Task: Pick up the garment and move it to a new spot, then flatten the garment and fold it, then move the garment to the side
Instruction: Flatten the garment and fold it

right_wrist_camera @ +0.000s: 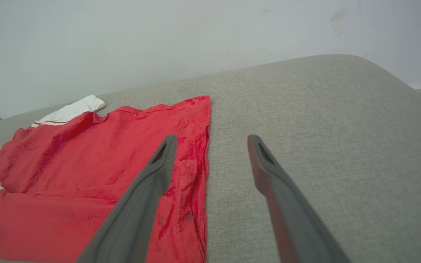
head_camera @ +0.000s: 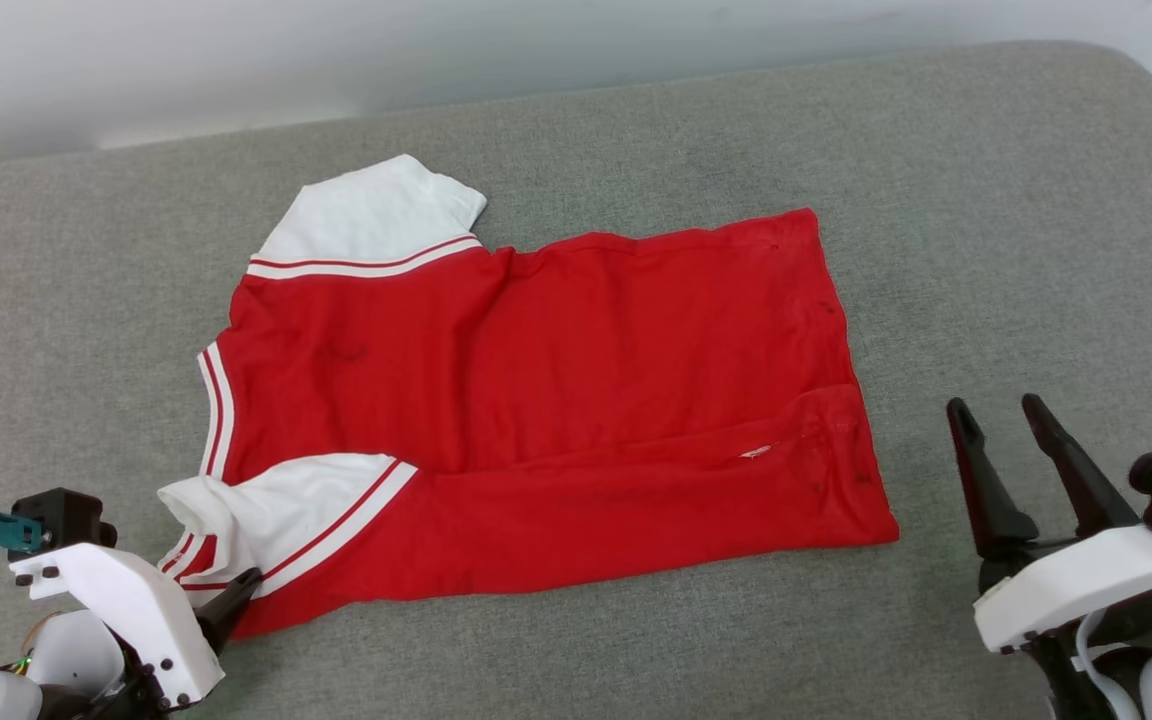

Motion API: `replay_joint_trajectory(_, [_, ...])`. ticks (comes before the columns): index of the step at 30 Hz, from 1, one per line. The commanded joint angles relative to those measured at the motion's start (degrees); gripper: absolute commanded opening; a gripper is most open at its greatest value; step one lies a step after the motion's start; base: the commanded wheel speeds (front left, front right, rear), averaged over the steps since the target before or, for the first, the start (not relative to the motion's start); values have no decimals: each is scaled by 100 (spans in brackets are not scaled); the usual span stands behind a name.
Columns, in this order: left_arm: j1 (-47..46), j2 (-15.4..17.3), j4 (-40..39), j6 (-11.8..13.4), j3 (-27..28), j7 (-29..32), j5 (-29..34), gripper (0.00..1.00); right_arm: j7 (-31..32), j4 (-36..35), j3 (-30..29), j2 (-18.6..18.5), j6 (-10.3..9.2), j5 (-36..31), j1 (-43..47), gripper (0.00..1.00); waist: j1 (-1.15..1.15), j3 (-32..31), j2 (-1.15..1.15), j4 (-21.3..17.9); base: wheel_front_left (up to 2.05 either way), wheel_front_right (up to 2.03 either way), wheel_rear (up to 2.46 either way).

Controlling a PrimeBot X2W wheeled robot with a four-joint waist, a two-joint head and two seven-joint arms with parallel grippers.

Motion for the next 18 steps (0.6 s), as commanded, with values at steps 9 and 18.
replay_joint_trajectory(9, [-64, -50, -228, -157, -41, -244, 132, 0, 1193, 331, -238, -392, -4, 629, 35, 100, 0, -244, 0, 119, 0, 0, 0])
replay_joint_trajectory(18, [-187, 64, -983, 41, -51, -418, 458, 0, 2835, 697, 181, -779, -4, 1063, -375, 100, 0, -130, 0, 316, 0, 0, 0])
